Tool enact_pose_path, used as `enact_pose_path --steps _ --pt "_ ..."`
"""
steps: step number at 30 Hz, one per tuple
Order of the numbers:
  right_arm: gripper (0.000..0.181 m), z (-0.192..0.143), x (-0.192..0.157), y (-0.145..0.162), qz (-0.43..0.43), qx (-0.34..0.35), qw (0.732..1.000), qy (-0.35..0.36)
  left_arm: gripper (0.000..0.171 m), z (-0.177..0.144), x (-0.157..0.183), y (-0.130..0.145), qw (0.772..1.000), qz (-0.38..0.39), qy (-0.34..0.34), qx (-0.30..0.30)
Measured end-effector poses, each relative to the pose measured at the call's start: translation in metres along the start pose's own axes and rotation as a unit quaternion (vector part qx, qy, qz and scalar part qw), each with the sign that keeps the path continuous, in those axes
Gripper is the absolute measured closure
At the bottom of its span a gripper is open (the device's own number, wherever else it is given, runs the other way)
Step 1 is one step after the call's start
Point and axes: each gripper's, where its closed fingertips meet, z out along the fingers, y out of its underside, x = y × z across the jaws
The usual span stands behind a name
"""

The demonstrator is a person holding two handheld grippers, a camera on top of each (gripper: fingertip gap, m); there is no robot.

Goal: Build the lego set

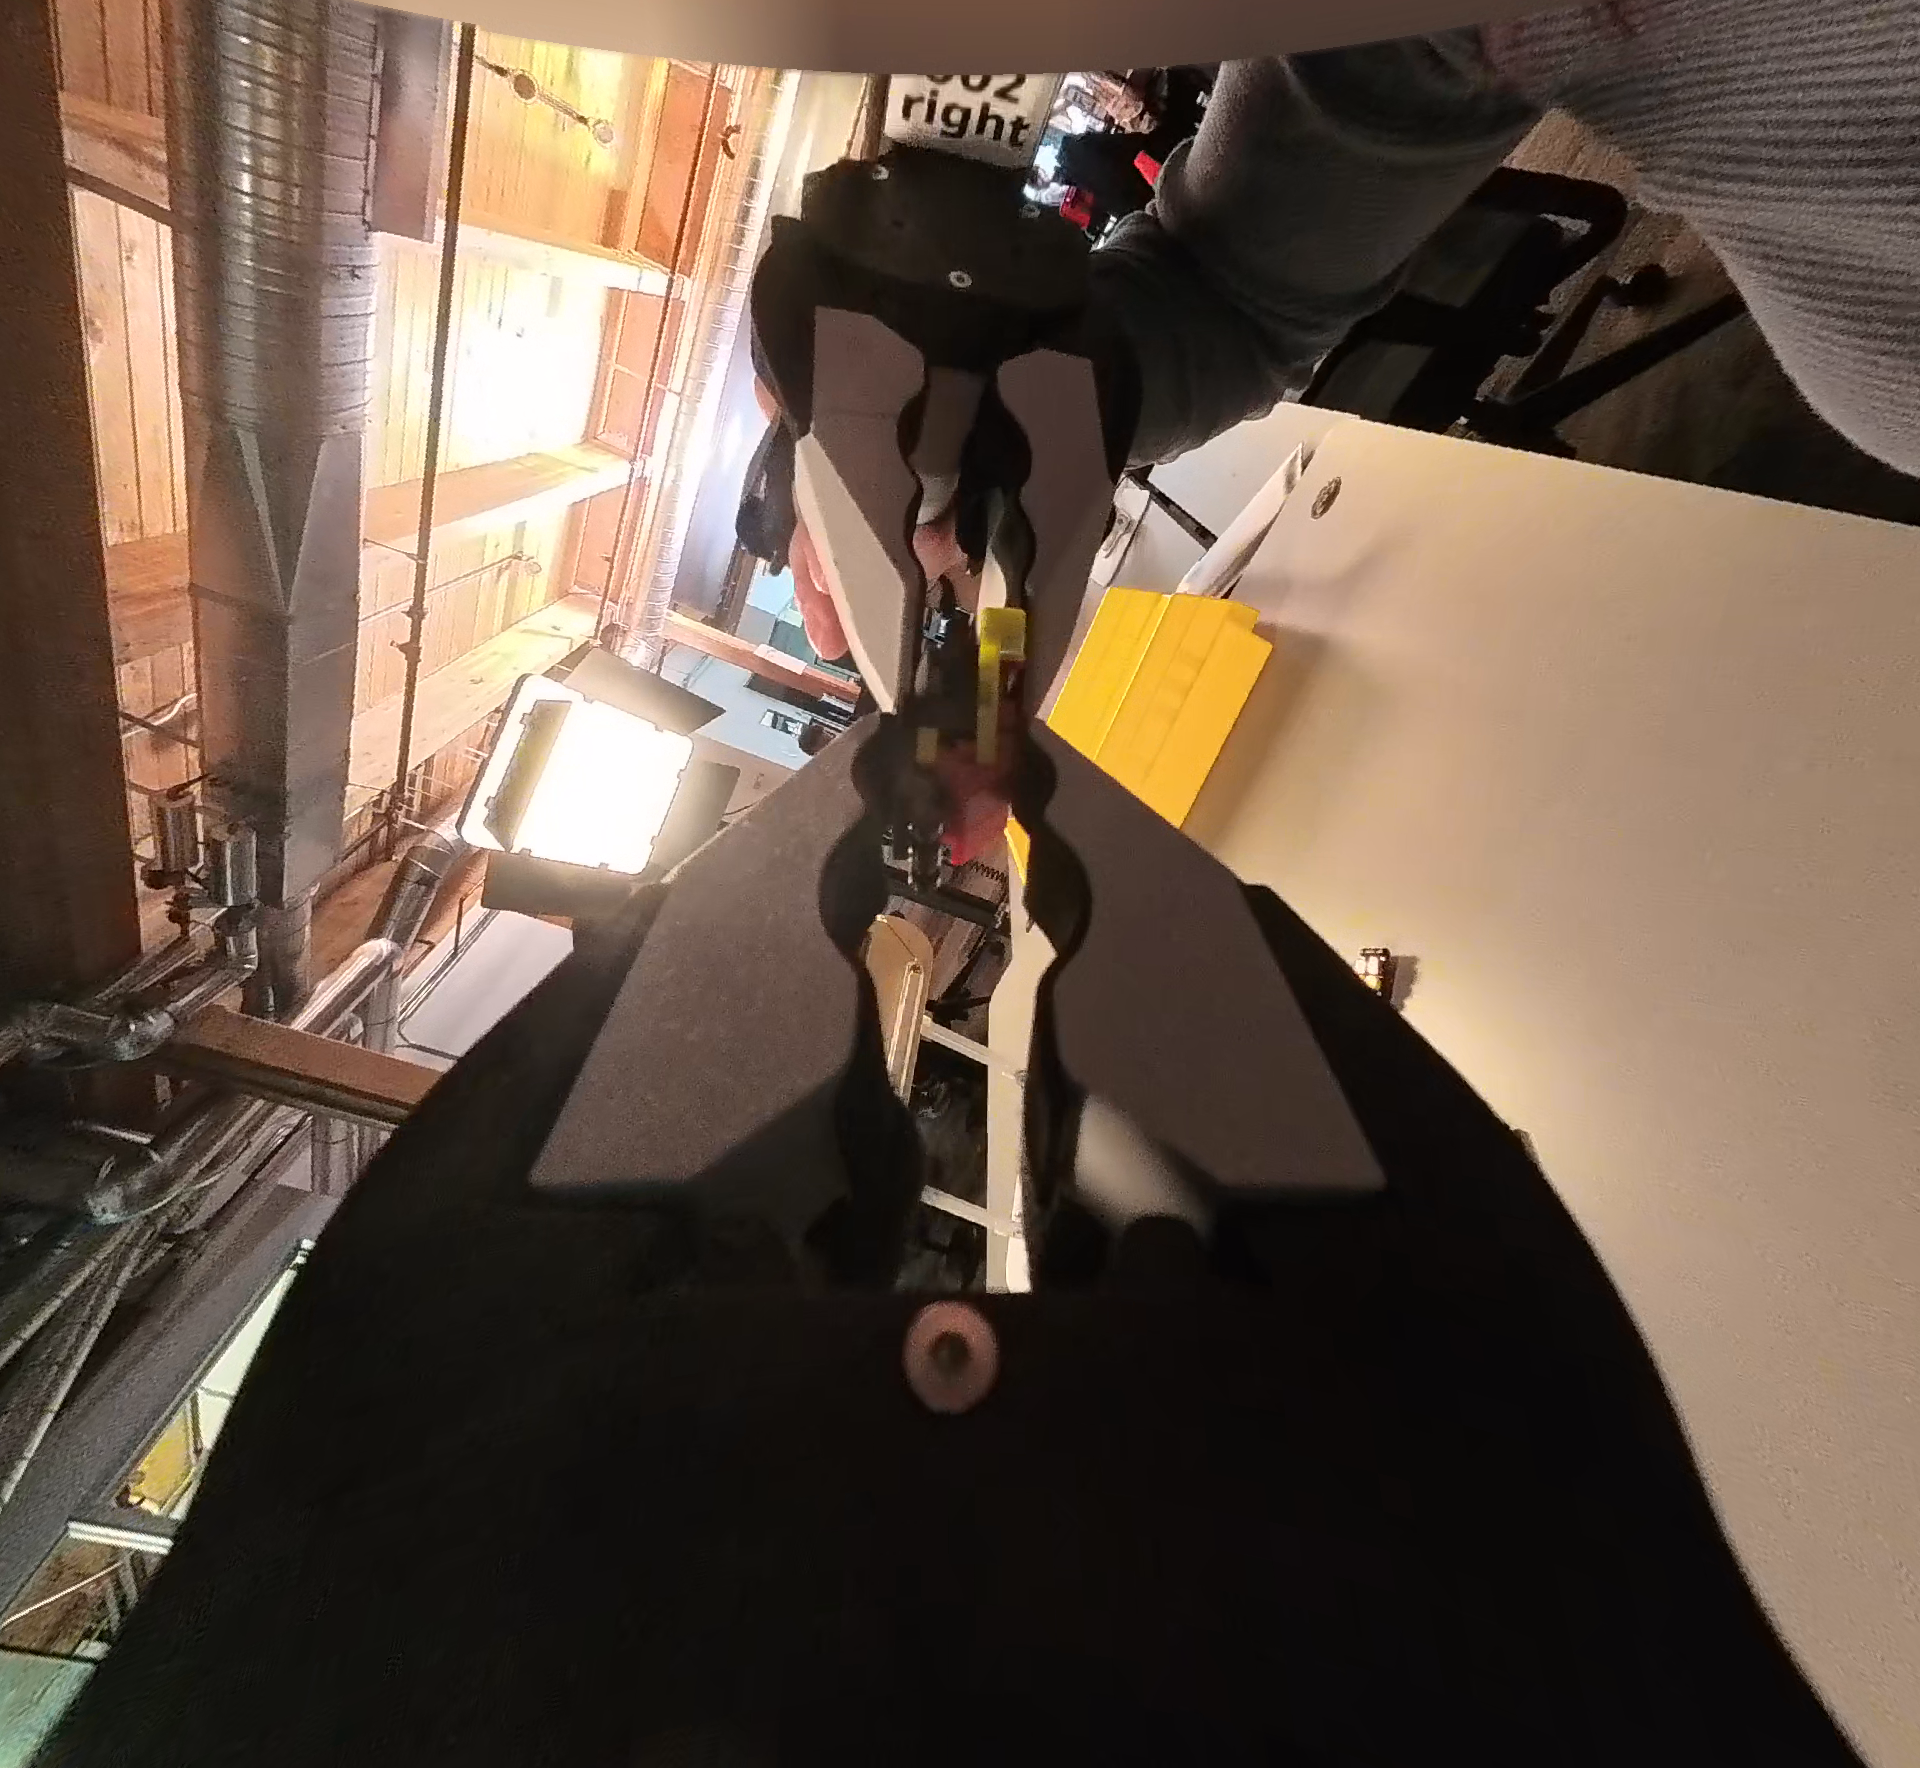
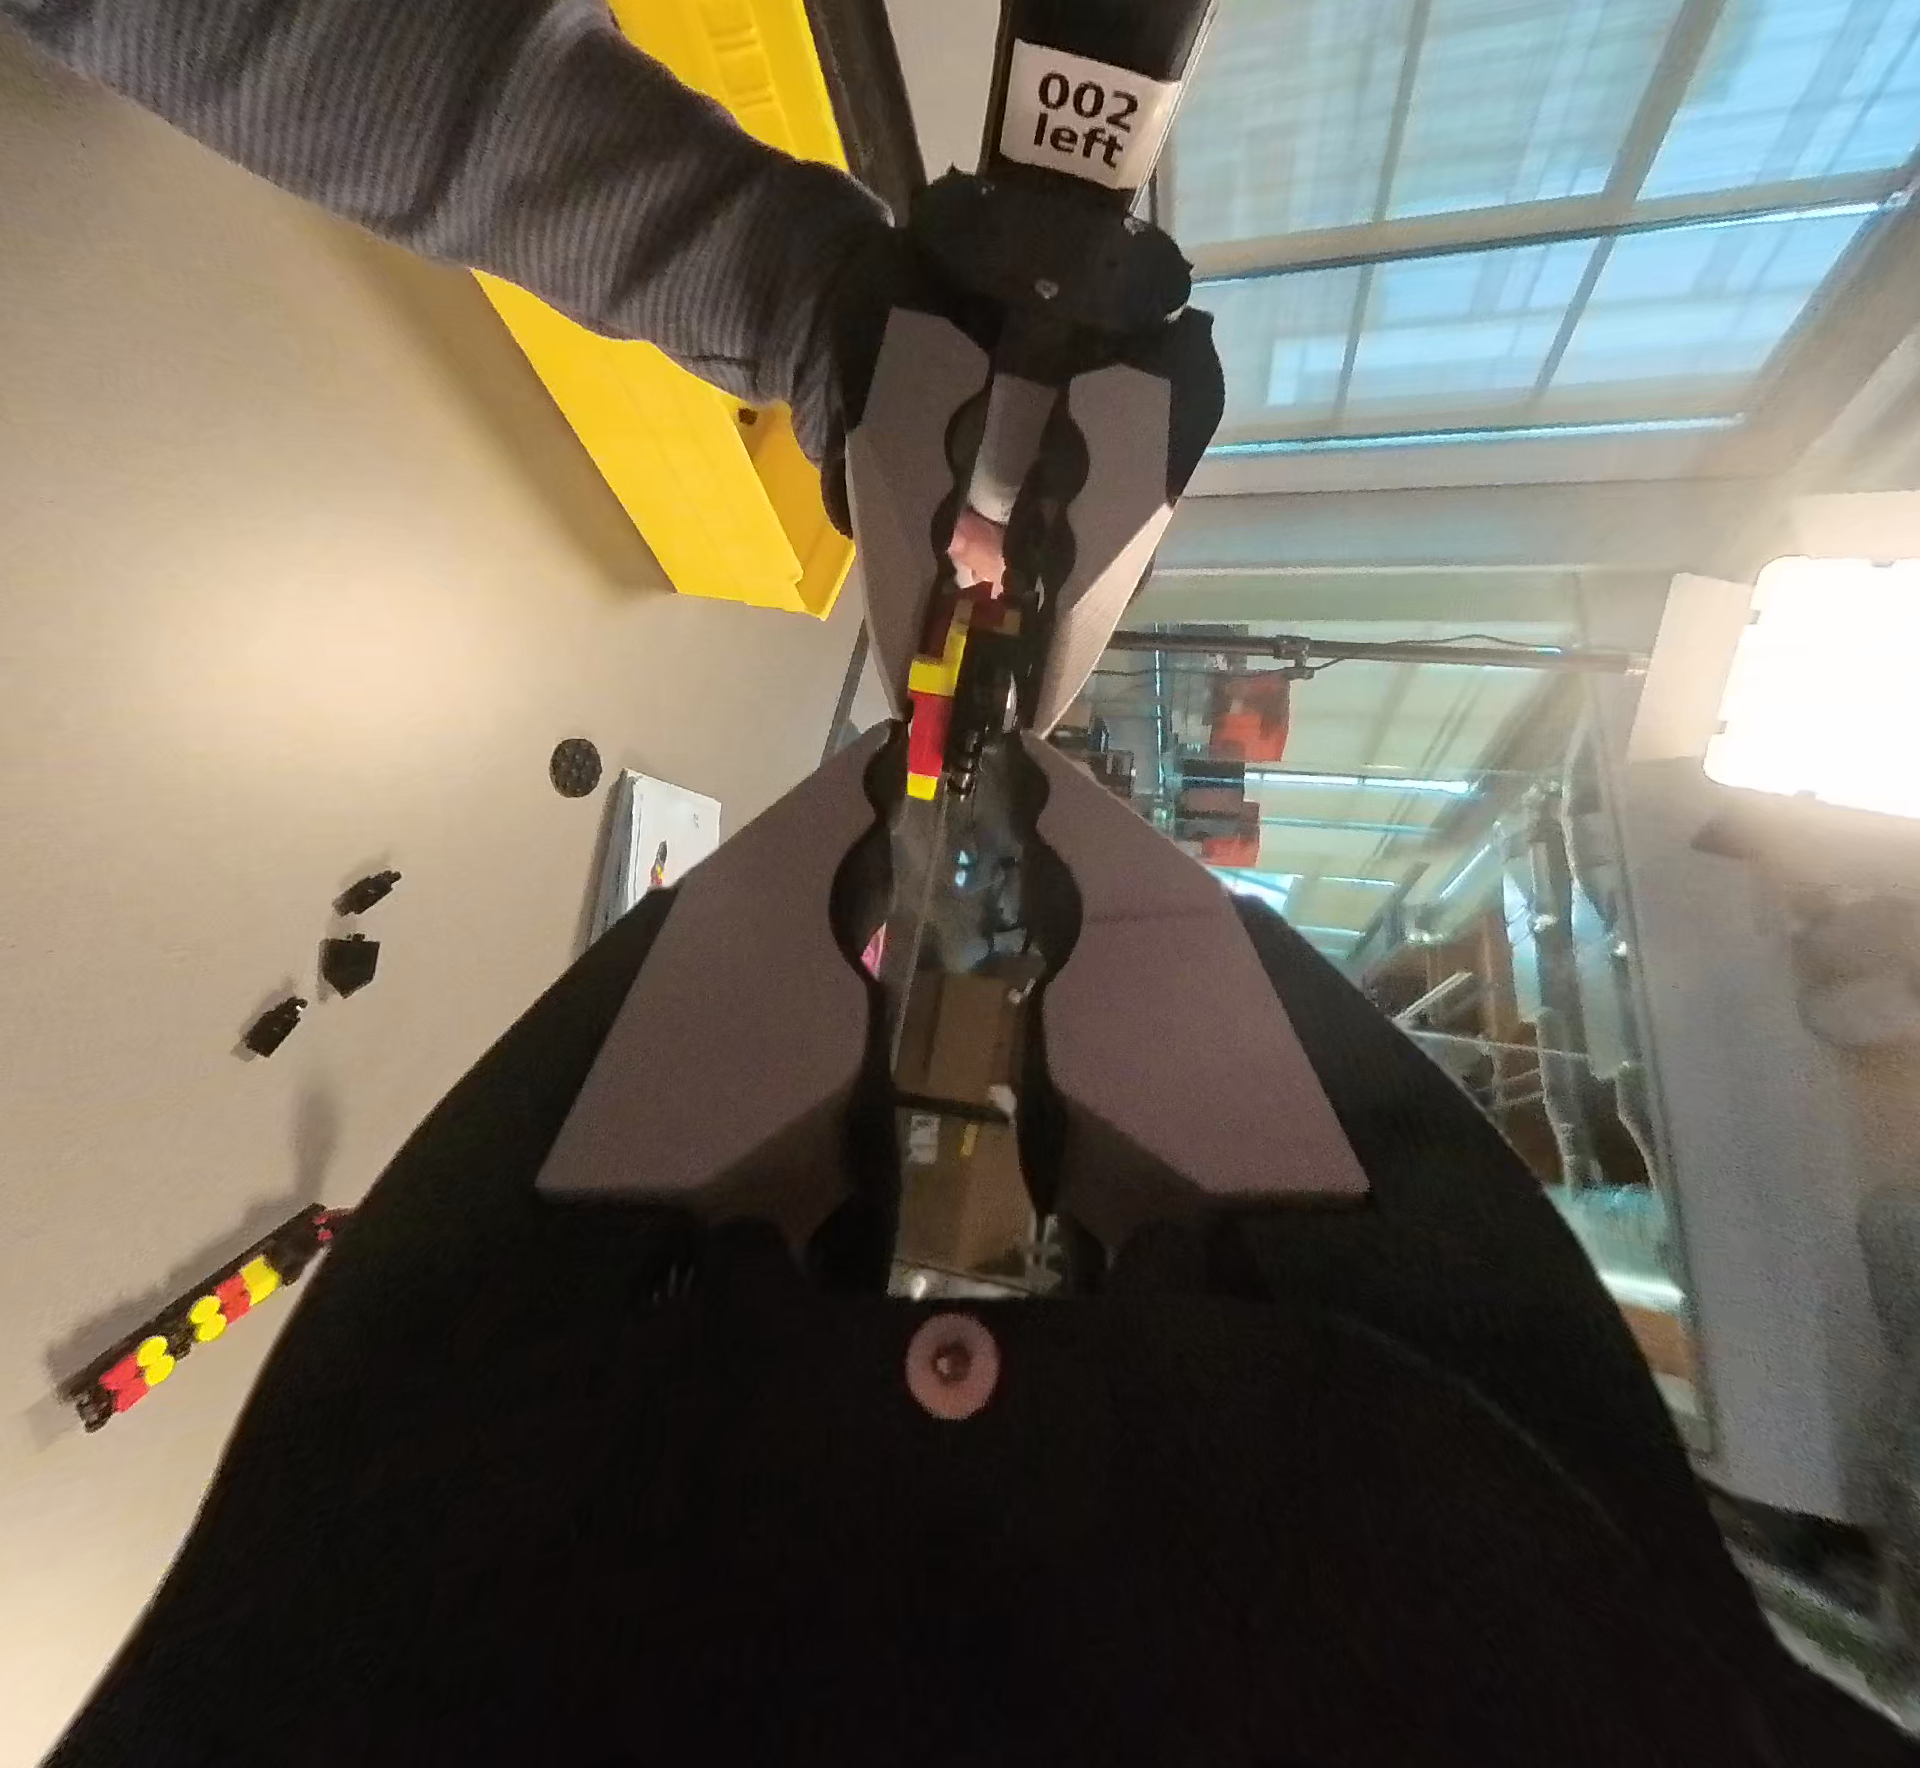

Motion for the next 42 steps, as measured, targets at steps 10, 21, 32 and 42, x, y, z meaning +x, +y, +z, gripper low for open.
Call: enact_pose_path --steps 10,21,32,42 --pt "0.165 0.001 -0.001 0.005 0.027 -0.021 0.999 -0.005 0.152 0.001 0.000 0.004 1.000 0.013 -0.003 -0.016" --pt "0.165 0.003 0.001 0.008 0.049 -0.037 0.998 0.003 0.153 0.000 -0.002 0.007 0.999 0.019 -0.010 -0.026" --pt "0.165 0.004 -0.002 0.012 0.074 -0.046 0.996 -0.007 0.153 0.003 0.001 0.010 0.999 0.022 -0.003 -0.031" --pt "0.166 0.003 -0.005 0.014 0.082 -0.042 0.996 -0.013 0.153 0.006 0.003 0.011 1.000 0.015 0.004 -0.027"
